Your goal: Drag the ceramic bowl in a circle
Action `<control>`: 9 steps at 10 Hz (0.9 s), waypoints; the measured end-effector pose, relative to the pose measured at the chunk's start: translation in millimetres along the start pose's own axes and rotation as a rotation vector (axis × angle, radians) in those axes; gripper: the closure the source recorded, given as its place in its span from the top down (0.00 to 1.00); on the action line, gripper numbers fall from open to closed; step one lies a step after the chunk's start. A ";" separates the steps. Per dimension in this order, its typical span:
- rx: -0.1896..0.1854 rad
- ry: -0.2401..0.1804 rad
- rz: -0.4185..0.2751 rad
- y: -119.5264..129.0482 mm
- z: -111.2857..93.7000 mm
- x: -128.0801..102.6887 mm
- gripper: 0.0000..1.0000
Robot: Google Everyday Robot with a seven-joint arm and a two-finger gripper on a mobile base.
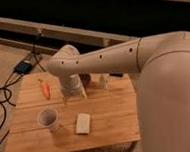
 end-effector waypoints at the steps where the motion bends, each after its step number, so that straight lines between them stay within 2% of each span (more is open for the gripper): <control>1: 0.006 0.013 -0.038 -5.8 3.6 -7.1 0.65; 5: 0.003 0.062 -0.231 -27.8 19.0 -42.0 0.65; 7: -0.003 0.091 -0.399 -41.2 34.1 -69.5 0.65; 9: 0.005 0.105 -0.512 -49.4 43.9 -89.8 0.65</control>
